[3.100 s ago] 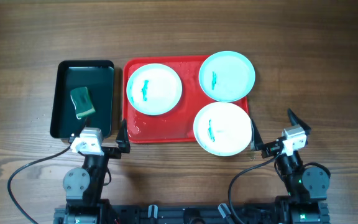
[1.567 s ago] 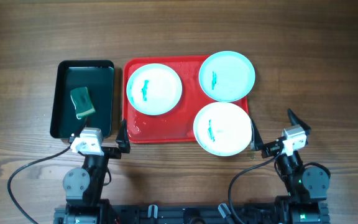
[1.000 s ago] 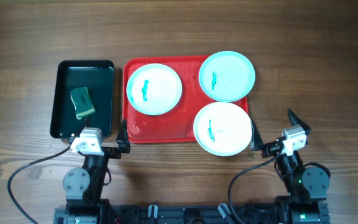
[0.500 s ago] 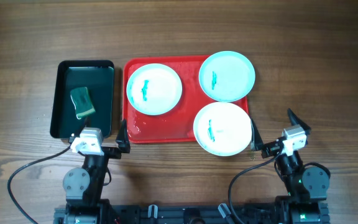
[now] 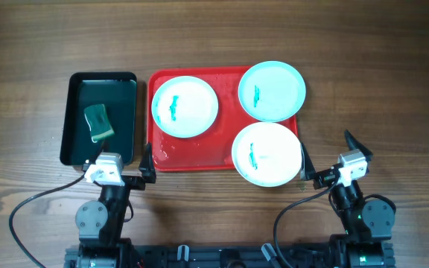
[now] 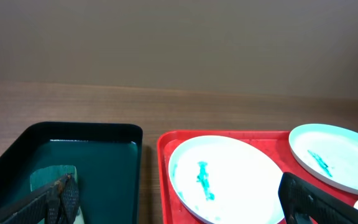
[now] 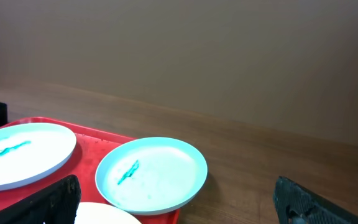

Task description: Clean dirty plates on tray and stack at the side

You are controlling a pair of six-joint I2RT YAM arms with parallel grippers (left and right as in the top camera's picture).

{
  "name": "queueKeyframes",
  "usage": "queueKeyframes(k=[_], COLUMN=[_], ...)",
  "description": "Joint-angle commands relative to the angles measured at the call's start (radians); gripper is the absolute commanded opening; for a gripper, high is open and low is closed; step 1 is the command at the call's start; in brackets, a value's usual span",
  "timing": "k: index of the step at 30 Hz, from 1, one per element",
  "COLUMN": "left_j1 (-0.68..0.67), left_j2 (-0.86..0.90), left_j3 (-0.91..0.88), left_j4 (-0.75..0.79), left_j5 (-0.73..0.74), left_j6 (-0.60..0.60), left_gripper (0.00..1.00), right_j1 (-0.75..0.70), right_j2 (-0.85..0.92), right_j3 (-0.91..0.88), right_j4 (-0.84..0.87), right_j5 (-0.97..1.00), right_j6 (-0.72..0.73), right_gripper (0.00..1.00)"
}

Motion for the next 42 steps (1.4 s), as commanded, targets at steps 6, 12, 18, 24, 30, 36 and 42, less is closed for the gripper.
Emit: queueKeyframes(k=[6, 12, 18, 24, 30, 36, 42], left_j1=[0.008, 0.008, 0.008, 0.008, 0.008, 0.008, 0.008], left_j2=[-0.003, -0.003, -0.003, -0.003, -0.003, -0.003, -0.003], left_j3=[-0.005, -0.005, -0.005, -0.005, -0.005, -0.005, -0.005], left_j4=[-0.007, -0.007, -0.007, -0.007, -0.007, -0.007, -0.007], left_j5=[-0.01, -0.01, -0.01, -0.01, -0.01, -0.01, -0.01], left_j6=[-0.013, -0.013, -0.013, -0.013, -0.013, -0.013, -0.013], left_gripper=[1.0, 1.0, 1.0, 1.0, 1.0, 1.0, 1.0], right_j1=[-0.004, -0.004, -0.004, -0.004, -0.004, -0.004, -0.004], right_j2=[0.0, 0.0, 0.0, 0.0, 0.0, 0.0, 0.0], right_j3=[-0.002, -0.002, -0.002, -0.002, -0.002, -0.002, -0.002], right_j4=[0.0, 0.0, 0.0, 0.0, 0.0, 0.0, -0.002], right_j5=[-0.017, -0.017, -0.017, -0.017, -0.017, -0.016, 0.017], right_j6=[0.005, 0.005, 0.005, 0.005, 0.005, 0.004, -0.047], right_gripper=[1.0, 1.0, 1.0, 1.0, 1.0, 1.0, 1.0])
